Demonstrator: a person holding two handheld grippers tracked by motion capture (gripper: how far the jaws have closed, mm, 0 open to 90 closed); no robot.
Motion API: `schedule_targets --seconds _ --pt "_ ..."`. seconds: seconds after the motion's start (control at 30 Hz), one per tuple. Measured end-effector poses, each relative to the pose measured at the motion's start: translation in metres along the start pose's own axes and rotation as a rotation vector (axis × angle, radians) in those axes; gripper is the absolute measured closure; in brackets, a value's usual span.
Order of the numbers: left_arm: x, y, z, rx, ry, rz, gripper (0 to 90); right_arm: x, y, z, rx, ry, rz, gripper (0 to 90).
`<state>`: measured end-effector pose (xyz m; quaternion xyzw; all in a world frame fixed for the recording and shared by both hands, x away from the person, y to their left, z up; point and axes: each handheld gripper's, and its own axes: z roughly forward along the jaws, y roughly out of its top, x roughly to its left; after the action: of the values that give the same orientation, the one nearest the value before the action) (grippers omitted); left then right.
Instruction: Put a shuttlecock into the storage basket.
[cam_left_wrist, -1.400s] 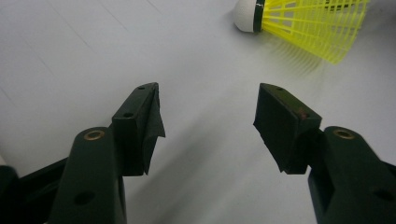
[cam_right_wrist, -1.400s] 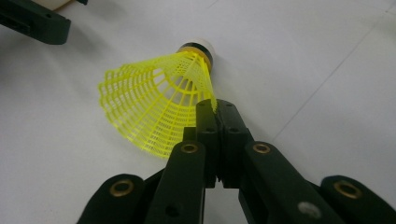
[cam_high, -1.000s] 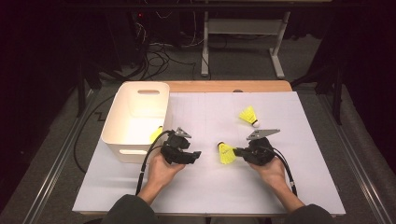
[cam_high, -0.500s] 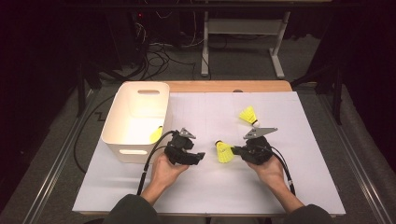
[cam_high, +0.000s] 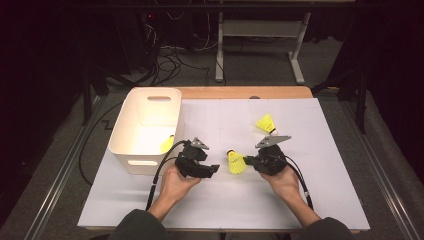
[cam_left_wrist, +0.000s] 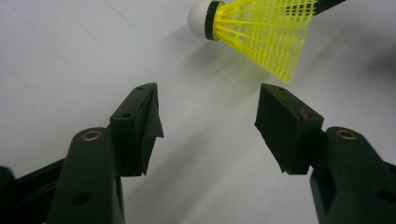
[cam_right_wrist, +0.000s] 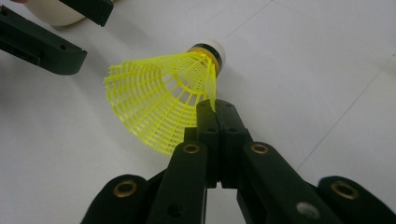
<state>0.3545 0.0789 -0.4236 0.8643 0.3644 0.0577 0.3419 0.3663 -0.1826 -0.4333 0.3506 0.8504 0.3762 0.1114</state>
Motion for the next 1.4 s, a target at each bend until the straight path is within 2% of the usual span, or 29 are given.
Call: schedule_targets --seconds 0.8,1.0,1.17,1.4 --pt "-0.010 0.003 0.004 0.018 -0.055 0.023 37.9 0.015 0.015 0.011 0.011 0.004 -0.007 90.0" --pt "-0.011 0.005 0.008 0.025 -0.055 0.025 37.2 0.017 0.016 0.013 0.017 0.006 -0.016 90.0" --pt "-0.011 0.006 0.011 0.025 -0.055 0.013 37.3 0.019 0.017 0.014 0.015 0.013 -0.020 90.0" --pt "-0.010 0.007 0.012 0.011 -0.035 -0.001 38.0 0.023 0.017 0.015 0.017 0.026 -0.025 90.0"
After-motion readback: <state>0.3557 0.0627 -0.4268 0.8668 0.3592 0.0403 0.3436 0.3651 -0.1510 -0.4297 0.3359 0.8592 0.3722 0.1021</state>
